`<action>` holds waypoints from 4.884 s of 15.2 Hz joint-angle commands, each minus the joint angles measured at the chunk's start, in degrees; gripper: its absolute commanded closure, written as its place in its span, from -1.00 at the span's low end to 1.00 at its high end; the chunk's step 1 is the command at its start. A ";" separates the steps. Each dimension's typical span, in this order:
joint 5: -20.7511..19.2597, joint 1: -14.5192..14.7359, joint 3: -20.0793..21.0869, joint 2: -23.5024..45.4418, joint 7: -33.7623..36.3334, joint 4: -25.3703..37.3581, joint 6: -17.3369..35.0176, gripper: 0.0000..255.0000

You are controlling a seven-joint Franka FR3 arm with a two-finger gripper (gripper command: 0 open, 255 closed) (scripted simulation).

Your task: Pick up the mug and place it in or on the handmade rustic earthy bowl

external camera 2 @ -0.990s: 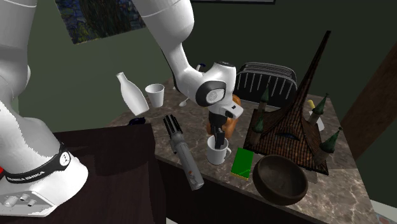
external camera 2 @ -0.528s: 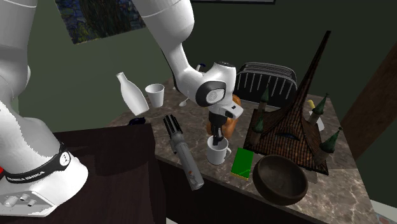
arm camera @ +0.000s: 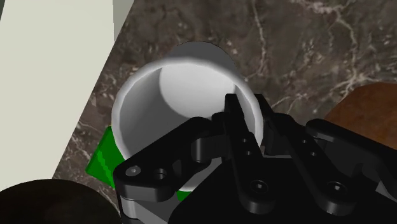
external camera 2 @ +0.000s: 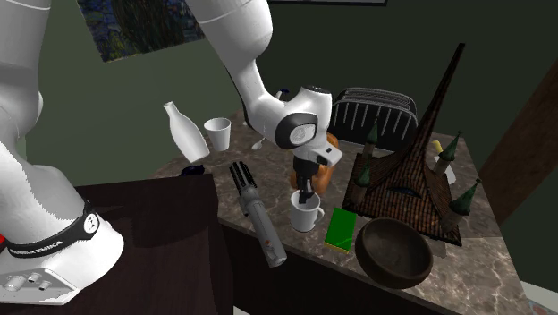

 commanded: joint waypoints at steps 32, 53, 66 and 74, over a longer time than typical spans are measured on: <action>5.53 -2.60 3.71 -21.33 -4.58 -2.43 -18.68 1.00; 6.09 -14.16 -2.10 5.24 -24.48 43.79 -37.03 1.00; 5.68 -14.08 -2.36 10.42 -23.87 42.26 -30.33 1.00; 5.56 -14.04 -2.46 12.29 -23.71 42.36 -28.58 1.00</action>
